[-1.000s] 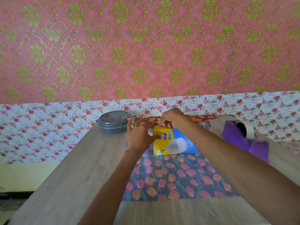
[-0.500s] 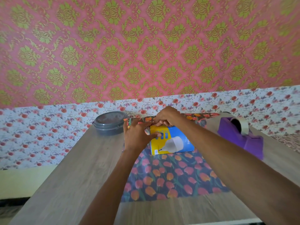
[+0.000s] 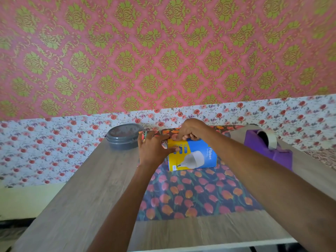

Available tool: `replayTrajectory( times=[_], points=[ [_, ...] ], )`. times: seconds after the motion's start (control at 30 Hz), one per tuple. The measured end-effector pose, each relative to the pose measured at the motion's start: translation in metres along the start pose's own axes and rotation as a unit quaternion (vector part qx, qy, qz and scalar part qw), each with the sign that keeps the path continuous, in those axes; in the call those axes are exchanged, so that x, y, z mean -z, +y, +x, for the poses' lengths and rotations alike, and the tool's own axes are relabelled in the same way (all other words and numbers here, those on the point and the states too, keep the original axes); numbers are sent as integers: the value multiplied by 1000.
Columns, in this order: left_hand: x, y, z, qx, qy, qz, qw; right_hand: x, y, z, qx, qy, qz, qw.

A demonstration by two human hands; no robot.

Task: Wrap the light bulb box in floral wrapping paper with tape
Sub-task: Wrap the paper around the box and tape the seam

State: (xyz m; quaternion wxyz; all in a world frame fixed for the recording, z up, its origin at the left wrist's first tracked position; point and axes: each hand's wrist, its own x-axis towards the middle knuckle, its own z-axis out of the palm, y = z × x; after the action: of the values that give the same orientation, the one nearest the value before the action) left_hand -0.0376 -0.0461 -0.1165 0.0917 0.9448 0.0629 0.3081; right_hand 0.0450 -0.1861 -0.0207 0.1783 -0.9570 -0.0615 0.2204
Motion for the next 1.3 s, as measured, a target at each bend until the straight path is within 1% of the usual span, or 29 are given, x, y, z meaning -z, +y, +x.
replayTrajectory(
  times=[0.07, 0.1, 0.13, 0.2, 0.27, 0.3, 0.33, 0.4, 0.47, 0.53, 0.57, 0.6, 0.67, 0.7, 0.77, 0.83, 0.9, 1.0, 1.07, 1.17, 1.27, 1.3],
  points=[
    [1, 1, -1, -1, -1, 1, 1000, 7, 6, -1, 13, -34, 33, 999],
    [2, 2, -1, -4, -3, 3, 1000, 8, 9, 3, 23, -33, 66, 997],
    [4, 2, -1, -4, -6, 3, 1000, 7, 11, 9, 30, -14, 101, 994],
    [7, 4, -1, 2, -12, 5, 1000, 0, 16, 17, 42, 72, 139, 987],
    [9, 7, -1, 6, -15, 4, 1000, -7, 15, 20, 56, 153, 116, 980],
    [10, 8, -2, 7, -11, 4, 1000, -8, 13, 18, 61, 165, 71, 982],
    [10, 7, -2, 7, -9, 5, 1000, -7, 10, 15, 60, 150, 19, 987],
    [9, 6, -2, 7, -8, 9, 1000, 0, 6, 5, 50, 62, -49, 996],
    [8, 6, -3, 3, -4, 24, 1000, 11, 6, -4, 42, -18, -54, 998],
    [9, 6, -3, 0, -7, 25, 1000, 17, 10, -7, 45, -46, -27, 998],
    [9, 7, -2, -1, -12, 21, 1000, 17, 13, -6, 50, -37, -8, 998],
    [10, 7, -1, 0, -17, 18, 1000, 15, 15, -2, 57, -7, 15, 998],
    [10, 9, -1, -1, -22, 21, 1000, 7, 20, 8, 68, 103, 58, 991],
    [9, 8, 0, -3, -21, 23, 999, 2, 21, 11, 69, 142, 75, 985],
    [7, 8, 0, -3, -17, 15, 1000, -8, 21, 13, 68, 178, 79, 978],
    [7, 7, 0, 1, -19, 15, 1000, -11, 17, 12, 67, 193, 55, 977],
    [7, 9, 0, 1, -22, 25, 999, -13, 13, 13, 62, 205, 58, 975],
    [10, 10, -3, 8, -26, 12, 1000, -17, 14, 12, 56, 229, 85, 968],
    [13, 12, -4, 10, -30, 16, 999, -17, 19, 16, 71, 251, 117, 958],
    [21, 15, -3, 2, -40, 38, 998, -11, 28, 11, 135, 265, 124, 947],
    [28, 17, -2, -2, -66, 33, 997, -3, 44, -5, 222, 279, 41, 933],
    [30, 17, -3, -3, -73, 31, 997, -2, 52, -11, 249, 270, 7, 930]
  ],
)
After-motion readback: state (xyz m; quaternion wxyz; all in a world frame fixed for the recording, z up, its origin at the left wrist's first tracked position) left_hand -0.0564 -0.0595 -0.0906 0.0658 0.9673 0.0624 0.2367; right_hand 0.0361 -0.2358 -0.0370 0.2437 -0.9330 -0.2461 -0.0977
